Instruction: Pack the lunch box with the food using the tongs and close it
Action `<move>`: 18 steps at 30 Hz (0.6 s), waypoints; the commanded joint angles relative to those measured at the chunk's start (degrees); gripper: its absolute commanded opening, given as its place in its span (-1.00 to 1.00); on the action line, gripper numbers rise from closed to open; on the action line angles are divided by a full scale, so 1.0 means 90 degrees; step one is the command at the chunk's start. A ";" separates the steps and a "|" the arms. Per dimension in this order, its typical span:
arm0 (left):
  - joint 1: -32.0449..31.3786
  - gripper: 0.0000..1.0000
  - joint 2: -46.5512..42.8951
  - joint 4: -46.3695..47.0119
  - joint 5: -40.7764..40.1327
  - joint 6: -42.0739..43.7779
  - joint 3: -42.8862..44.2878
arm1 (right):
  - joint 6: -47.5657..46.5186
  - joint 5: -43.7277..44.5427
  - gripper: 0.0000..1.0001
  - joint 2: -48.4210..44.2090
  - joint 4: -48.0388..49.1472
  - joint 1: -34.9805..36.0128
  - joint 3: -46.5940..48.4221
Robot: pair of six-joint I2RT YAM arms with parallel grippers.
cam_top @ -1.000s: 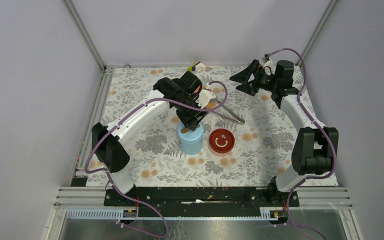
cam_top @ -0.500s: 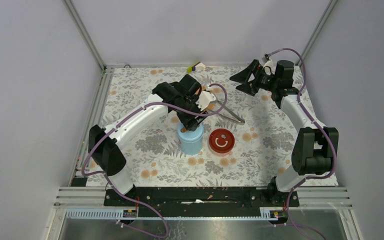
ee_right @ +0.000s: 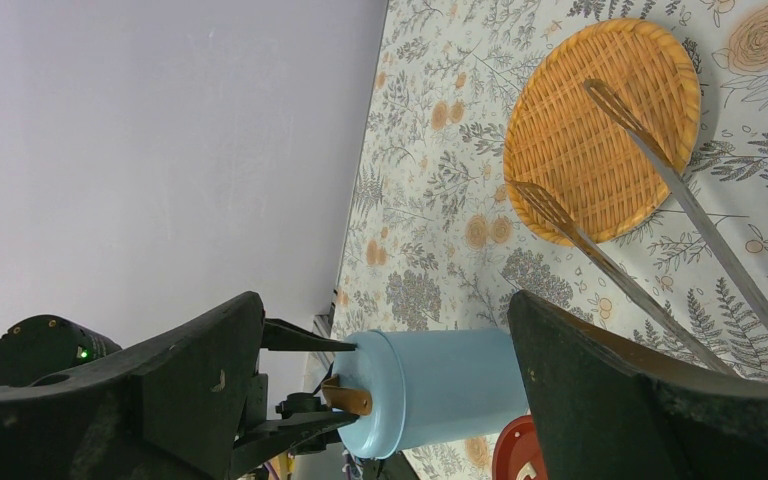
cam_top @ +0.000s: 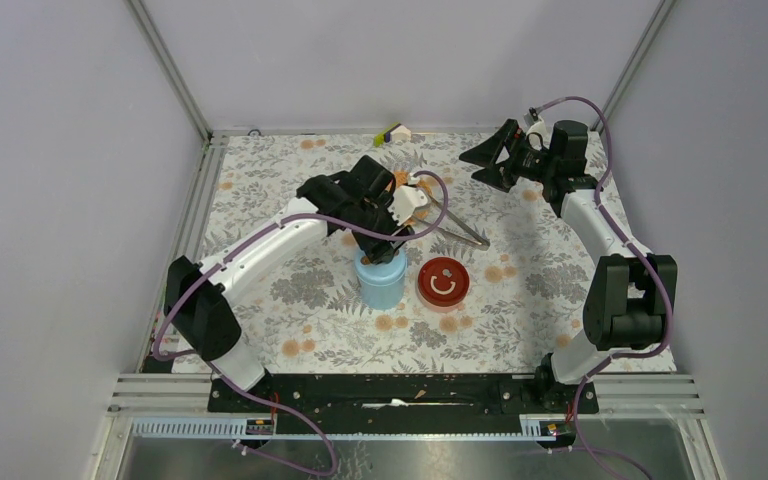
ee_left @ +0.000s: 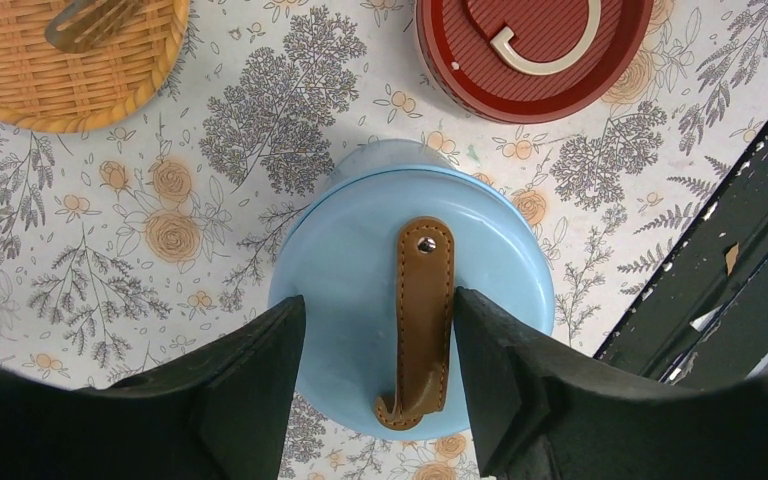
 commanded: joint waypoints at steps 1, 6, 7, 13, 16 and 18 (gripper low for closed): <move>-0.0073 0.21 0.0504 -0.0537 -0.0141 0.0130 -0.0659 | -0.0070 -0.0148 0.99 -0.0316 0.0118 0.0029 0.0018; -0.0085 0.26 0.0421 -0.0545 -0.0267 0.0096 -0.0290 | -0.0118 -0.0184 0.99 -0.0298 0.0121 0.0033 0.0008; -0.0074 0.32 0.0407 -0.0598 -0.0298 0.0071 -0.0115 | -0.0130 -0.0194 0.99 -0.0315 0.0112 0.0037 0.0009; -0.0037 0.91 0.0253 -0.0610 -0.0363 -0.0057 0.0812 | -0.0490 -0.0155 0.99 -0.0420 -0.0163 0.0034 0.0091; 0.0000 0.98 0.0199 -0.0535 -0.0428 -0.0149 0.1252 | -0.0715 -0.0138 0.99 -0.0459 -0.0376 0.0034 0.0145; 0.0052 0.98 0.0152 -0.0453 -0.0415 -0.0211 0.1507 | -0.0869 -0.0134 0.99 -0.0488 -0.0544 0.0031 0.0200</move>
